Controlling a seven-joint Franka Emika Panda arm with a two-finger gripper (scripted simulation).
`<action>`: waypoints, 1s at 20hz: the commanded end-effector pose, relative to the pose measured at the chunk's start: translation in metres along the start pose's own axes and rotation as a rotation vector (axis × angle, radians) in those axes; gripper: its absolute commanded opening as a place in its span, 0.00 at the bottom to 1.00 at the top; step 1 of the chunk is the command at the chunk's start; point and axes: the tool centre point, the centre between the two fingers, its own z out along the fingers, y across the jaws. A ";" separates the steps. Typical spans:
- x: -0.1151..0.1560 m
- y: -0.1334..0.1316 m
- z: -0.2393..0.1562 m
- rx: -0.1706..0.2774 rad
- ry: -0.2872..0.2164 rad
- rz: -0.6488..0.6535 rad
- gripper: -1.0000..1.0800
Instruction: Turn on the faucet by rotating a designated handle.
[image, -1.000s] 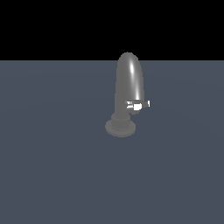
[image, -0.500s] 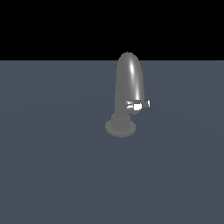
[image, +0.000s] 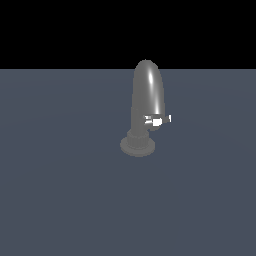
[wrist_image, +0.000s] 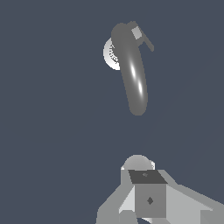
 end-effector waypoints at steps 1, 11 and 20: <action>0.013 -0.002 0.000 0.015 -0.042 0.036 0.00; 0.065 -0.007 0.005 0.077 -0.213 0.179 0.00; 0.112 -0.004 0.017 0.136 -0.372 0.311 0.00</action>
